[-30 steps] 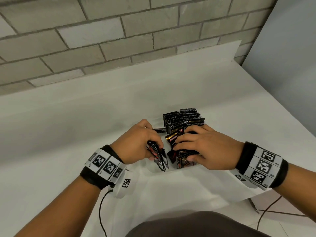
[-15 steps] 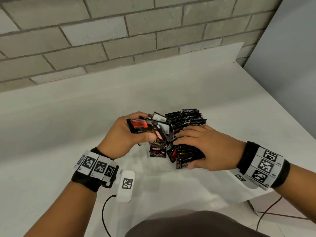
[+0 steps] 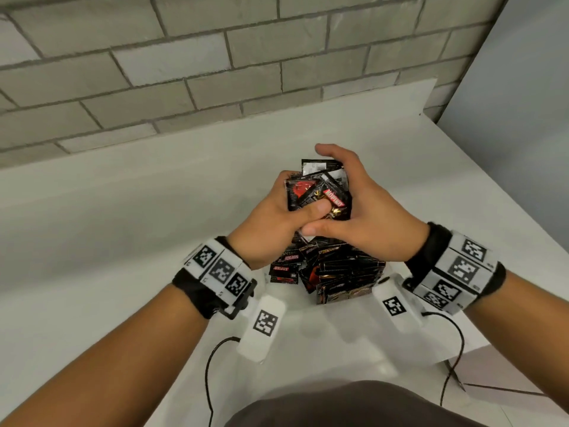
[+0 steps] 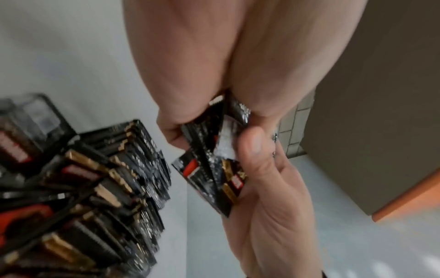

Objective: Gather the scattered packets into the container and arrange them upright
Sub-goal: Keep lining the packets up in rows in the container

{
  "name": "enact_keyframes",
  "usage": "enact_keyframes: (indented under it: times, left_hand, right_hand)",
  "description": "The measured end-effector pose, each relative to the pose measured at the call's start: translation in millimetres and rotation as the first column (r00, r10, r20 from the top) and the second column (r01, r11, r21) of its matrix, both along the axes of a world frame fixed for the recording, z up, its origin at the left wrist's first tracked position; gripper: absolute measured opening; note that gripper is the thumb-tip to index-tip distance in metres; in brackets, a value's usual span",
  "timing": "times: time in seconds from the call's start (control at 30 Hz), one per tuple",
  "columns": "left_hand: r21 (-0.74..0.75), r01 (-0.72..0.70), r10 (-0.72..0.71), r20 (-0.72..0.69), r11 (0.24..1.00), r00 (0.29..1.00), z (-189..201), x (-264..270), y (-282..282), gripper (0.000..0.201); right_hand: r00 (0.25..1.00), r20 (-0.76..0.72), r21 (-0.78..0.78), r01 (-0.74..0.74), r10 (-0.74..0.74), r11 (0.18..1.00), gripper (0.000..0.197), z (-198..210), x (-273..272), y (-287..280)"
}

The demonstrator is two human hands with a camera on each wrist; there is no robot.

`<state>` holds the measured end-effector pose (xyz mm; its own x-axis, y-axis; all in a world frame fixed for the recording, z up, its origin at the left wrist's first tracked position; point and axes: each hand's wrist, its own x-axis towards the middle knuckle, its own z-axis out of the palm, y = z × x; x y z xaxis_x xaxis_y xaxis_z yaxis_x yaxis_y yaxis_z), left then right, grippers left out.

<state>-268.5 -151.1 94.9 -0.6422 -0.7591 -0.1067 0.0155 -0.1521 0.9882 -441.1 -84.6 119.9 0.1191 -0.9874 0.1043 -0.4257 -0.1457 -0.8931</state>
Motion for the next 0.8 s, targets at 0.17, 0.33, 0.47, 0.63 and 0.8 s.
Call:
enact_keyframes:
  times: [0.17, 0.33, 0.47, 0.63, 0.8]
  left_hand:
    - [0.262, -0.025, 0.063, -0.137, 0.965, 0.989, -1.4, -13.5, 10.3, 0.053]
    - [-0.133, 0.09, -0.024, 0.43, 0.987, 0.903, -10.2, 10.0, -0.3, 0.05]
    - [-0.387, 0.298, 0.083, 0.719, 0.873, 0.69, -31.1, 19.5, -1.1, 0.007]
    - [-0.32, 0.564, 0.037, 0.89, 0.761, 0.454, -47.6, -0.7, 9.0, 0.018]
    - [-0.282, 0.665, 0.042, 0.935, 0.692, 0.353, -53.6, -17.7, 11.6, 0.021]
  right_hand:
    - [0.999, 0.035, 0.023, 0.02, -0.021, 1.0, 0.088, -5.8, -3.7, 1.1]
    - [0.985, -0.089, 0.028, 0.152, -0.149, 0.988, 0.083, 0.0, -37.1, 0.1]
    - [0.943, -0.19, 0.014, 0.279, -0.272, 0.96, 0.083, 0.4, -60.4, 2.5]
    - [0.944, -0.187, 0.031, 0.281, -0.271, 0.959, 0.084, -11.1, -60.0, 8.5]
    - [0.946, -0.166, 0.028, 0.288, -0.28, 0.957, 0.084, -16.0, -66.0, 13.9]
